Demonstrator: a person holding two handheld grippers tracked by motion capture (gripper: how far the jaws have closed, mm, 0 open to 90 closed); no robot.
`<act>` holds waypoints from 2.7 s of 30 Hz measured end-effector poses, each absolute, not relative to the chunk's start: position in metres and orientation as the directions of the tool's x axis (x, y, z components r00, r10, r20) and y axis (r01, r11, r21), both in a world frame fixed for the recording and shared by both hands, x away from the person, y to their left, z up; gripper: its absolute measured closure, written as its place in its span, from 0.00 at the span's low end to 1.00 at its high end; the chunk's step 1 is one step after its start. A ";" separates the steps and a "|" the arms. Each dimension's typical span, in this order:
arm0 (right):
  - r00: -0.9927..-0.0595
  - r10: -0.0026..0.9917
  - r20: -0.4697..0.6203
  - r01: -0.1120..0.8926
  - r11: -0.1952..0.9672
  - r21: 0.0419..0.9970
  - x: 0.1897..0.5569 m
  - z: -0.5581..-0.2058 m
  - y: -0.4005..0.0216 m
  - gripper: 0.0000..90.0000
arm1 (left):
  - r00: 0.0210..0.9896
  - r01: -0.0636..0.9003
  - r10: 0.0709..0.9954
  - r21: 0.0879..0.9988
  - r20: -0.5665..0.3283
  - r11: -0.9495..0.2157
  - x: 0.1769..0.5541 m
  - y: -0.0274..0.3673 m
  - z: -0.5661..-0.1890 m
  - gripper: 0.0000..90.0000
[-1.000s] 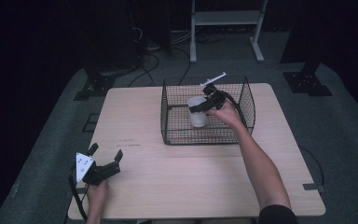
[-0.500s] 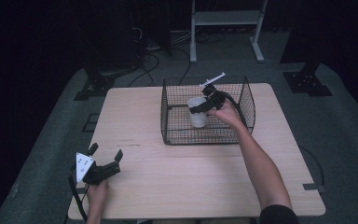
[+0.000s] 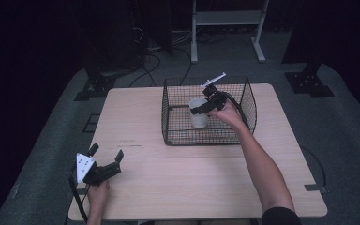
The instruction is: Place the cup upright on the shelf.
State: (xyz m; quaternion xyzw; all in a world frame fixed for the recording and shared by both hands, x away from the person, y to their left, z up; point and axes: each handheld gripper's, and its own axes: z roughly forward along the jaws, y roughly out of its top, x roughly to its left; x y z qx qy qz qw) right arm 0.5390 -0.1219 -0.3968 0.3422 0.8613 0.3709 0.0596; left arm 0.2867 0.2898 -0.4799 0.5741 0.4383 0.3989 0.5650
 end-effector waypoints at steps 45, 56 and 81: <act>-0.778 0.592 0.210 0.501 0.383 0.776 0.512 -0.351 -0.138 0.16 | 0.299 0.055 0.954 0.998 -0.030 0.014 0.285 0.288 -0.480 0.00; -0.791 0.574 0.213 0.494 0.391 0.777 0.499 -0.349 -0.141 0.16 | 0.299 0.056 0.954 0.998 -0.032 0.016 0.285 0.288 -0.480 0.00; -0.811 0.548 0.206 0.471 0.401 0.785 0.475 -0.346 -0.153 0.16 | 0.298 0.056 0.954 0.998 -0.027 0.011 0.285 0.288 -0.480 0.00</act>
